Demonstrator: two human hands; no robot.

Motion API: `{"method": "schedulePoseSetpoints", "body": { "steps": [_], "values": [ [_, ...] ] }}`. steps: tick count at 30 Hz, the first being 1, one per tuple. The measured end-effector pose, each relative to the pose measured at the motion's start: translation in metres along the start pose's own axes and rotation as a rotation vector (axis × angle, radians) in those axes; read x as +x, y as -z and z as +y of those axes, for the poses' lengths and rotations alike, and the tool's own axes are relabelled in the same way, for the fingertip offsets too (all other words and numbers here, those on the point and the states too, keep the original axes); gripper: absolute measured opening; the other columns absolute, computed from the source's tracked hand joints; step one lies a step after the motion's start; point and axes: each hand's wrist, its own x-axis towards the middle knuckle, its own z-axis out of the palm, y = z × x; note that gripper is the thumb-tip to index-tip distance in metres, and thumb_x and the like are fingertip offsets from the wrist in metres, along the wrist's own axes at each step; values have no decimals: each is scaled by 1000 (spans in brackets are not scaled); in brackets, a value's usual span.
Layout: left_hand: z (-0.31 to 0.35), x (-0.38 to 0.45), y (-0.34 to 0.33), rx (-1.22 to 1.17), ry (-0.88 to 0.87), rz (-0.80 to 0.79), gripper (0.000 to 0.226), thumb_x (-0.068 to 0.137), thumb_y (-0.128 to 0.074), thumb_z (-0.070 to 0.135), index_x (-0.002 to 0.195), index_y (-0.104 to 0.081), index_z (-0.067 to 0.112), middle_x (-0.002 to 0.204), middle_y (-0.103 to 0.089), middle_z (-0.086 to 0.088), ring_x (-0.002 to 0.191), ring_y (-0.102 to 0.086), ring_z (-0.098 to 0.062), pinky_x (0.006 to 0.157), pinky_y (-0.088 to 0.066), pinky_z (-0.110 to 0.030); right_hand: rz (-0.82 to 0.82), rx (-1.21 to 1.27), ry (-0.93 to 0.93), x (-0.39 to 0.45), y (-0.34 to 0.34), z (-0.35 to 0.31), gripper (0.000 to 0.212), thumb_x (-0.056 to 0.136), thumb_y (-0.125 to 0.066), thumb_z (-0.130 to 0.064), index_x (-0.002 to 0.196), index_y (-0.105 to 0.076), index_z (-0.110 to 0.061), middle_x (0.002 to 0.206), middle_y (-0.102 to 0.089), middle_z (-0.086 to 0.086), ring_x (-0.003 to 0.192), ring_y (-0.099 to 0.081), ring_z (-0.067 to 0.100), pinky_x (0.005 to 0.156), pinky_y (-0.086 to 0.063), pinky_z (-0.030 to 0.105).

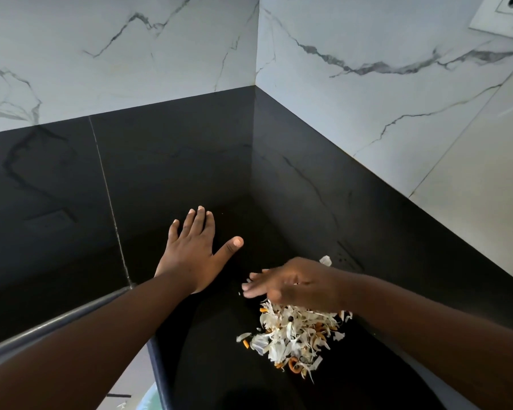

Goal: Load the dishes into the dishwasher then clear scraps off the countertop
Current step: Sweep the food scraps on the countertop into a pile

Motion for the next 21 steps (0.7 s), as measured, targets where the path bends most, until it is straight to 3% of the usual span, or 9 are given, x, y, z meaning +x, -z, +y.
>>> {"method": "schedulePoseSetpoints", "body": {
  "steps": [3,5,6,9,12,16,18,21],
  "values": [
    [0,1,0,1,-2,3,131,52,28,90,154,0,13,161,10,-5,147,16,-17,119,8,-41,345,158,42,-30,31,3,63,81,-38,-80,125,-60,-41,138,-56,-6,137,-39,6,116,-27,42],
    [0,0,0,11,-3,1,130,52,27,90,154,0,13,161,10,-6,147,15,-18,120,6,-42,569,78,-8,-52,47,21,59,82,-38,-80,125,-58,-46,137,-57,-9,137,-39,7,115,-28,45],
    [0,0,-1,19,-1,4,131,52,28,90,154,0,13,161,9,-6,147,15,-18,120,6,-42,598,4,-91,-60,49,33,64,79,-36,-84,128,-54,-47,141,-52,-9,138,-35,5,115,-28,49],
    [1,0,0,38,-2,0,131,52,27,90,154,1,13,161,10,-6,147,14,-19,120,5,-44,470,-285,-331,-72,26,57,100,65,-25,-98,146,-28,-39,159,-19,-7,147,-8,5,120,-14,49],
    [1,2,-1,43,-3,-3,130,53,26,90,154,1,12,161,9,-7,147,14,-20,120,4,-44,389,-364,-281,-68,-5,45,115,60,-18,-100,153,-5,-33,158,3,-16,144,12,-2,120,2,32],
    [0,2,-2,49,-8,-6,128,55,23,91,153,1,12,161,8,-7,148,13,-21,120,3,-46,273,-461,-223,-64,-35,14,119,59,-31,-95,151,10,-32,152,19,-24,133,27,-16,102,18,3],
    [0,2,-2,55,-8,-2,129,55,23,91,153,0,12,161,8,-8,148,12,-21,120,2,-47,270,-333,-224,-65,-47,2,119,59,-45,-91,148,14,-40,149,19,-31,132,23,-20,103,12,2],
    [0,2,-2,68,-7,4,127,57,23,91,153,-1,11,161,7,-8,148,11,-22,120,0,-48,480,-14,-250,-74,-69,-7,122,55,-65,-83,147,9,-52,155,5,-33,142,1,-12,114,-12,21]
  ]
}}
